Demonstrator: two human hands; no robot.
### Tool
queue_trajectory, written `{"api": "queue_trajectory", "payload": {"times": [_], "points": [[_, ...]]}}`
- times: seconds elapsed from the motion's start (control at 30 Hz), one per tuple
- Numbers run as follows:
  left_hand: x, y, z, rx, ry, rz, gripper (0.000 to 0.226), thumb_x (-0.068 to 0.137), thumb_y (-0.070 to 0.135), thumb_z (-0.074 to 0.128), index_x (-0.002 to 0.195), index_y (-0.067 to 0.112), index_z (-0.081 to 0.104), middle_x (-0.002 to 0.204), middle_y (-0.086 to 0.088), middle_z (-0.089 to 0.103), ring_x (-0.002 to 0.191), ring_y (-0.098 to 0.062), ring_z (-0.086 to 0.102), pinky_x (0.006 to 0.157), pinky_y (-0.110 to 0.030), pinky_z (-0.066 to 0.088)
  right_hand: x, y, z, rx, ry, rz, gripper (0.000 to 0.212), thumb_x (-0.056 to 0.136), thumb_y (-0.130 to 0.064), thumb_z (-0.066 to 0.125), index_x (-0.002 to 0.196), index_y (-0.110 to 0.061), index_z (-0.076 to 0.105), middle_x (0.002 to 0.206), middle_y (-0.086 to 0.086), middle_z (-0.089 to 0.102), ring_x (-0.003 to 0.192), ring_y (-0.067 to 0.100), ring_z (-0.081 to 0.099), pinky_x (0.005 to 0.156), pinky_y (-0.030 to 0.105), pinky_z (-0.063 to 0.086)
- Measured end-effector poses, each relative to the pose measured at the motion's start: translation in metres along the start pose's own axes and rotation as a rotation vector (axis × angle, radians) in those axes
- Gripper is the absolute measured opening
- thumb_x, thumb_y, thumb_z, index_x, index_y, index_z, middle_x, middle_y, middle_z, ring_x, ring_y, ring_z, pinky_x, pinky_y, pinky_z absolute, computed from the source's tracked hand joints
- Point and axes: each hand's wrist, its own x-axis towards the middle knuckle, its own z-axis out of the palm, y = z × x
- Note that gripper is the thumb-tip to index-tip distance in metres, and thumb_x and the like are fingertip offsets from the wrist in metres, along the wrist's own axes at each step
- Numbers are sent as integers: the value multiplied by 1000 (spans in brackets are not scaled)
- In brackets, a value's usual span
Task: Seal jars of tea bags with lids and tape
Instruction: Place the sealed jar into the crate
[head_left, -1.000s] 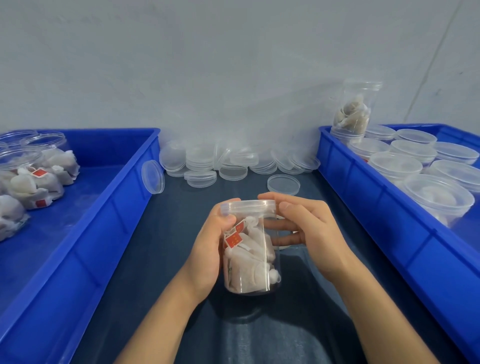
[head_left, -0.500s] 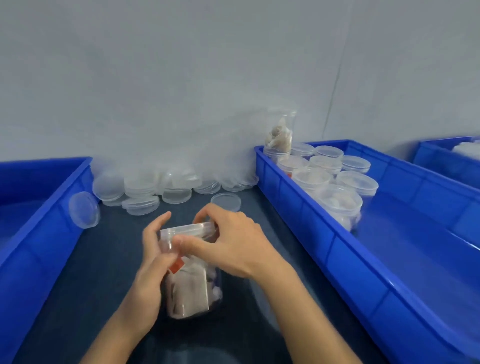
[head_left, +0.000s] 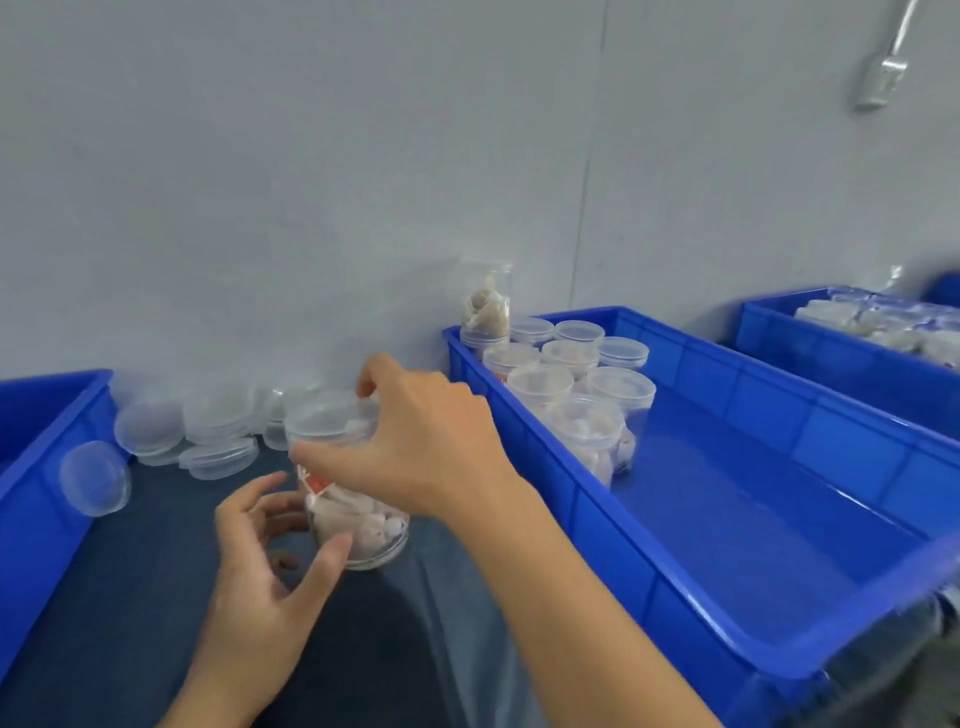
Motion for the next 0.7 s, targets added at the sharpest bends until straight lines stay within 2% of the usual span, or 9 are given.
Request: {"api": "queue_trajectory", "payload": {"times": [0.13, 0.17, 0.23, 0.33, 0.43, 0.53, 0.63, 0.7], "points": [[12, 31, 14, 50, -18, 130, 57, 80, 53, 78, 132, 43, 57, 125, 11, 71, 112, -9, 71, 82, -20, 58, 9, 1, -48, -37, 36, -20, 58, 73, -74, 69, 104, -28, 51, 73, -10, 60, 84, 21, 59, 69, 40, 45], [16, 41, 20, 53, -35, 153, 56, 81, 51, 77, 132, 40, 58, 123, 10, 72, 113, -10, 71, 83, -17, 57, 9, 3, -60, -49, 57, -19, 58, 73, -73, 70, 105, -27, 53, 74, -10, 60, 84, 20, 57, 70, 39, 45], [22, 63, 36, 44, -72, 193, 52, 82, 49, 75, 131, 44, 57, 121, 13, 72, 113, -11, 71, 85, -18, 57, 10, 8, -83, -78, 111, -10, 57, 74, -71, 71, 104, -26, 54, 74, -11, 59, 77, 17, 56, 68, 37, 39], [33, 95, 67, 24, -145, 212, 43, 83, 47, 75, 120, 52, 54, 116, 20, 70, 107, -8, 72, 85, -19, 58, 9, 21, -114, -104, 169, 29, 55, 74, -69, 70, 105, -25, 56, 74, -9, 60, 78, 22, 60, 66, 36, 39], [43, 116, 104, -1, -211, 214, 39, 88, 33, 78, 112, 48, 52, 110, 22, 68, 101, -6, 73, 83, -18, 59, 3, 40, -142, -161, 222, 63, 55, 74, -68, 69, 107, -26, 56, 77, -8, 60, 82, 24, 59, 71, 37, 40], [47, 129, 138, 5, -293, 209, 39, 94, 24, 79, 111, 45, 50, 106, 18, 68, 101, -3, 71, 87, -24, 60, -9, 65, -162, -198, 267, 118, 57, 73, -67, 68, 111, -27, 55, 83, -9, 60, 86, 24, 58, 74, 36, 36], [46, 134, 163, 85, -379, 208, 35, 96, 29, 77, 118, 34, 50, 112, 15, 67, 107, -3, 67, 92, -28, 57, -25, 90, -172, -213, 273, 168, 57, 74, -65, 69, 113, -26, 54, 87, -7, 61, 86, 21, 59, 70, 34, 36], [45, 132, 175, 162, -437, 187, 39, 95, 35, 78, 117, 35, 46, 114, 14, 65, 109, -2, 64, 91, -26, 53, -36, 105, -172, -224, 269, 204, 56, 75, -64, 68, 111, -25, 52, 89, -6, 62, 88, 22, 59, 72, 34, 35]]}}
